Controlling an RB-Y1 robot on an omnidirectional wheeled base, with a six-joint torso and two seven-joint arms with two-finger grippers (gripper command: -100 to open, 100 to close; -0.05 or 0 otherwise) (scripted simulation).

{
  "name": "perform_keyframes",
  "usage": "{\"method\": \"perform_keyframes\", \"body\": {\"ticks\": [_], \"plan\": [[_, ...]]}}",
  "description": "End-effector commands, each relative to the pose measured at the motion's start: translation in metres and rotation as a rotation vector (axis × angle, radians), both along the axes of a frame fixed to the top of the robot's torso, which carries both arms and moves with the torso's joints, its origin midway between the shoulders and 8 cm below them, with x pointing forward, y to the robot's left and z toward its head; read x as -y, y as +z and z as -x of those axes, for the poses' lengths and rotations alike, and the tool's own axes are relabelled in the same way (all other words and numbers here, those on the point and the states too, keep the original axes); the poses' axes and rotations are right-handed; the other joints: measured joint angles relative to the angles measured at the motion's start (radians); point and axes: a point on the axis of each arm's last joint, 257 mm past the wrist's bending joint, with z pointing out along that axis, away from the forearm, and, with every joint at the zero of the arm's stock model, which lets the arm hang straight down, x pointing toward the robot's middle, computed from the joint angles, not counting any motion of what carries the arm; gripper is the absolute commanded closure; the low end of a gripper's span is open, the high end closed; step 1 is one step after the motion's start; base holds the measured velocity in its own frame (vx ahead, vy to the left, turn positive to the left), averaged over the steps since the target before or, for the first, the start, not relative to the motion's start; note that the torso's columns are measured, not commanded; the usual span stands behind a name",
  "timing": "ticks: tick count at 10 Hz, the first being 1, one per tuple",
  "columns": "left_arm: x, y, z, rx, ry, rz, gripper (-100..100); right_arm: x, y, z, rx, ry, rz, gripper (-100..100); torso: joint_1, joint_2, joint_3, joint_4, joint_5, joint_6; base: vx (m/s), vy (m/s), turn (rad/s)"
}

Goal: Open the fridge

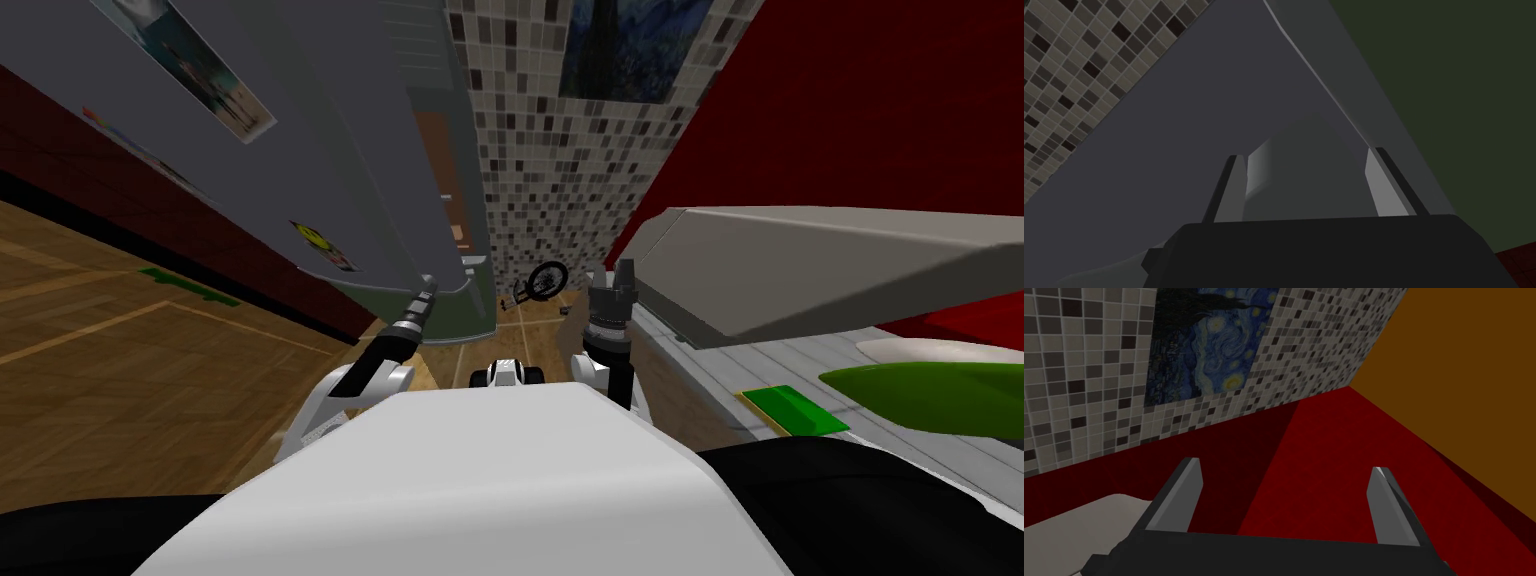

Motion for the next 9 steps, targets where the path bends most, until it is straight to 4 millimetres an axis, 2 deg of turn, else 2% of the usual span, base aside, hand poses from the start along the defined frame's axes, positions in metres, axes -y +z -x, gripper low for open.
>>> {"method": "perform_keyframes", "body": {"ticks": [1,2,3,4,9], "plan": [[0.019,0.014,0.004,0.032,-0.054,-0.006,100,0.0,0.0,0.0,0.0,0.0,0.0,0,-0.005,0.001,0.001,-0.002,-0.001,0.004,-0.304,0.193,-0.079],[0.012,0.004,0.004,0.011,-0.032,-0.006,100,0.0,0.0,0.0,0.0,0.0,0.0,0,-0.009,0.006,0.005,-0.002,-0.001,0.008,-0.142,0.101,-0.039],[0.022,0.003,0.006,0.007,-0.062,-0.006,100,0.0,0.0,0.0,0.0,0.0,0.0,0,-0.015,-0.002,0.001,-0.004,-0.002,0.007,-0.162,0.156,-0.092],[0.031,0.004,0.007,0.011,-0.088,-0.007,100,0.0,0.0,0.0,0.0,0.0,0.0,0,-0.011,0.0,0.001,-0.006,-0.001,0.009,-0.208,0.257,-0.176],[0.047,0.007,0.01,0.017,-0.141,-0.007,100,0.0,0.0,0.0,0.0,0.0,0.0,0,0.003,-0.002,-0.001,-0.002,0.001,0.003,-0.162,0.202,-0.083]]}}
